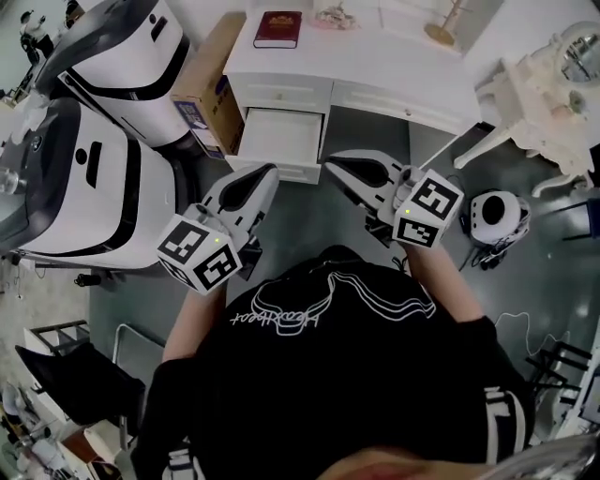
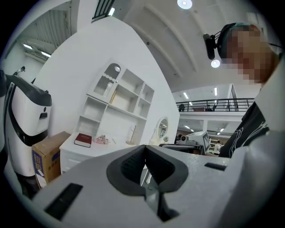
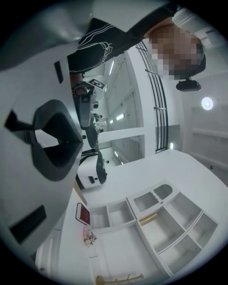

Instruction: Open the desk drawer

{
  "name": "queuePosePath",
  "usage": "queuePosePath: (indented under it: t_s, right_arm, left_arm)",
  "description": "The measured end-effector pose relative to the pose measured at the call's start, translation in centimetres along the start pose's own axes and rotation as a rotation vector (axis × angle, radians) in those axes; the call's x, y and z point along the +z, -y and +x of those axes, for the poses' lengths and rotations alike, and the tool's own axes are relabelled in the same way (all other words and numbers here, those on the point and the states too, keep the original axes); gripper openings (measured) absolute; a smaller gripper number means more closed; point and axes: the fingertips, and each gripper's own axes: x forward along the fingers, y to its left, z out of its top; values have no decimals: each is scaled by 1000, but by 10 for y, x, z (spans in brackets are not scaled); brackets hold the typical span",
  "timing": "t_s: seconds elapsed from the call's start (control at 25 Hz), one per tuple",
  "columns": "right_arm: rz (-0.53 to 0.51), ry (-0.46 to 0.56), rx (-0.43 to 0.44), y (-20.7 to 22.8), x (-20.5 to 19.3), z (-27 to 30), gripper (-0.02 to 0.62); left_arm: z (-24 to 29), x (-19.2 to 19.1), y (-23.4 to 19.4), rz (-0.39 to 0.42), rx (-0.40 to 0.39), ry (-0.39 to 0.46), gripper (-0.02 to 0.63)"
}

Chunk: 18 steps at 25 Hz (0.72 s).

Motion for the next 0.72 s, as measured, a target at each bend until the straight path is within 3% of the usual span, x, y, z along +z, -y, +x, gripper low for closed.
queuePosePath:
  t_s: [0.32, 0.72]
  right_arm:
    - [-23, 25, -11, -7, 8, 1, 5]
    - [53, 18, -66, 11, -7, 3, 5]
  left_arm:
    - [-3, -1, 6, 14, -16, -10, 5]
    - [2, 6, -2, 34, -31, -18, 5]
